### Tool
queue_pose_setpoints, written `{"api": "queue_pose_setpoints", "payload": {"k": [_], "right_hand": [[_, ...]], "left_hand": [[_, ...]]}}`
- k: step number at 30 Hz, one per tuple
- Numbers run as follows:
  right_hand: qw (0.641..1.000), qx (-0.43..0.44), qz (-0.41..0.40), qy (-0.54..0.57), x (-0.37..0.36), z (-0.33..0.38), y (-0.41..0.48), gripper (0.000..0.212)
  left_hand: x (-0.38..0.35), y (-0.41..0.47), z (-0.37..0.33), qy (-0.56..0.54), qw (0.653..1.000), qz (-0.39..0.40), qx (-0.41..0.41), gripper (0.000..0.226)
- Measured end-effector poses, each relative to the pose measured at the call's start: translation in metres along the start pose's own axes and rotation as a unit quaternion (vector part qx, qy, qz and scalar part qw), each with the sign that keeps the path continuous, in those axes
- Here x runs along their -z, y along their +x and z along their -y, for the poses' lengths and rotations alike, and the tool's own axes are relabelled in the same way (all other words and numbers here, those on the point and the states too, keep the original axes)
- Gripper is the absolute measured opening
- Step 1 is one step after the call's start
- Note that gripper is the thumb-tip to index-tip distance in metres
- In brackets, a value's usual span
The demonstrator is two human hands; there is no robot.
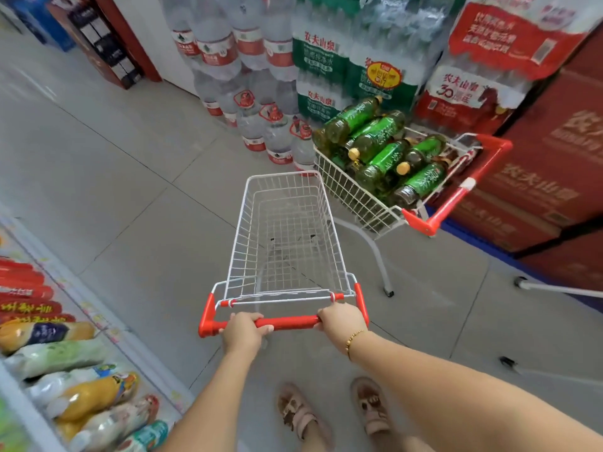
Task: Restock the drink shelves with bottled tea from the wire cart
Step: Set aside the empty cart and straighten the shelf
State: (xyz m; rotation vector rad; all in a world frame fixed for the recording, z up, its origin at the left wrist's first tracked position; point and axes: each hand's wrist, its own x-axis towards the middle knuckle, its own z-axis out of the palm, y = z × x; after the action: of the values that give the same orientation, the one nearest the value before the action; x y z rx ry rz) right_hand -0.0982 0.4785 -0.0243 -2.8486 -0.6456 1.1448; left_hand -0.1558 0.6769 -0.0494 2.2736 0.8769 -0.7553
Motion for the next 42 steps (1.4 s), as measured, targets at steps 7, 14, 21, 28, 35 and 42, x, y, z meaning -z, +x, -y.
{"api": "queue_pose_setpoints", "payload": {"k": [7, 14, 21, 28, 35, 42], "right_hand": [[1.0, -0.002, -0.008, 0.019, -0.051, -0.04, -0.075, 0.029], [0.998, -0.032, -0.012, 0.061, -0.11, -0.065, -0.153, 0.031], [0.993, -0.07, -0.006, 0.095, -0.169, -0.092, -0.228, 0.031], [0.982, -0.108, 0.02, 0.154, -0.21, -0.118, -0.291, 0.03], [0.965, -0.153, 0.007, 0.215, -0.24, -0.167, -0.332, 0.031], [0.952, -0.197, -0.039, 0.23, -0.217, -0.236, -0.314, 0.035]], "left_hand": [[-0.069, -0.072, 0.003, 0.004, 1.0, -0.003, 0.01, 0.04], [-0.129, -0.136, 0.015, 0.095, 0.995, 0.029, -0.018, 0.035], [-0.184, -0.218, 0.018, 0.087, 0.995, 0.017, -0.051, 0.039], [-0.227, -0.259, 0.005, 0.106, 0.986, 0.089, -0.092, 0.036], [-0.276, -0.285, -0.071, 0.048, 0.982, 0.095, -0.153, 0.015], [-0.302, -0.266, -0.141, 0.076, 0.976, -0.019, -0.203, 0.031]]}}
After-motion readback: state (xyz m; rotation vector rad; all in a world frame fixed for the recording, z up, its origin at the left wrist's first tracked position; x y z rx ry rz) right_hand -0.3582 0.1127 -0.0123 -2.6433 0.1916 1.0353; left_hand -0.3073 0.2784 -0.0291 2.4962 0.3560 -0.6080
